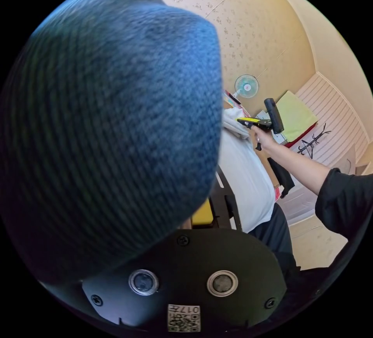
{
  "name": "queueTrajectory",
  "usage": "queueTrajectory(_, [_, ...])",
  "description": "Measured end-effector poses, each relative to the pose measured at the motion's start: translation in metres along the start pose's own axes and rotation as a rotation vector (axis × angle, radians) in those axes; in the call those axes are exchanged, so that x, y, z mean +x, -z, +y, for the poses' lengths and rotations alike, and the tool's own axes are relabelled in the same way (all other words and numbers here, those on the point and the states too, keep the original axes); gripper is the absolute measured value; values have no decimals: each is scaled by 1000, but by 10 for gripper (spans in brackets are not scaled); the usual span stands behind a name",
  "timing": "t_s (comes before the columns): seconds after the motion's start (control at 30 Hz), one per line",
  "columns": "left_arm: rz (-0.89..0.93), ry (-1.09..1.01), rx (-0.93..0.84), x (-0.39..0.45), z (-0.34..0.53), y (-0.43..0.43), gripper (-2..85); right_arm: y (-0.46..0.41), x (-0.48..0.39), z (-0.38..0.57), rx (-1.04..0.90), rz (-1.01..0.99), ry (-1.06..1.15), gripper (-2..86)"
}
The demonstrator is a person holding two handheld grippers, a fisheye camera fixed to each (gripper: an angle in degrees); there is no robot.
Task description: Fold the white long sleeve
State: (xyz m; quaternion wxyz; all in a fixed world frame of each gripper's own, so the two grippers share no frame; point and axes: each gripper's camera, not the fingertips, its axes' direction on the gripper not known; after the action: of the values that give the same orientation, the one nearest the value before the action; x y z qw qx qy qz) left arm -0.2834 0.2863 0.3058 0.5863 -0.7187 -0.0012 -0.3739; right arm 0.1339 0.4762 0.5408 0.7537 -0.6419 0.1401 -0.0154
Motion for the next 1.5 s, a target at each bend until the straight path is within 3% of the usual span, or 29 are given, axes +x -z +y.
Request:
queueTrajectory(0.03, [-6,-3,2,2,0,1,15,-21,34,-7,-58,-49,-162,28])
queueTrajectory(0.13, [-26,-22,6,10,0,1,-2,-42,80,-14,-81,-219,-342,18])
queueTrajectory(0.23, [-30,-33,3,13,-2,1,-6,-43,70,-31,-107,-110,-214,11])
queueTrajectory(0.33, [-14,-25,-2,12,-4,1,-4,-20,70,-25,-26,-36,-247,12])
queueTrajectory(0.5, [-6,-19,0,13,-6,4,0,48,68,6,227,-433,-221,30])
queueTrajectory(0.63, [-2,-15,2,15,-8,6,9,80,24,-20,206,-792,7,63])
queueTrajectory(0.87, [11,-7,3,14,-12,11,56,86,-58,-66,168,-906,123,93])
queueTrajectory(0.97, [24,-1,2,12,-14,13,70,47,-99,-72,-25,-881,144,93])
queueTrajectory(1.13, [50,20,-2,7,-18,16,87,84,-59,-53,218,-807,-92,45])
queueTrajectory(1.23, [62,30,-6,4,-20,18,94,136,-1,-39,560,-731,-364,35])
queueTrajectory(1.33, [70,37,-5,2,-22,21,99,149,1,-48,631,-754,-334,34])
queueTrajectory(1.4, [72,38,-5,1,-23,22,101,134,-34,-77,501,-841,-124,33])
queueTrajectory(1.43, [72,37,-5,1,-23,23,102,113,-59,-95,332,-943,21,33])
queueTrajectory(1.5, [72,37,-5,0,-23,24,103,73,-84,-109,54,-1002,60,41])
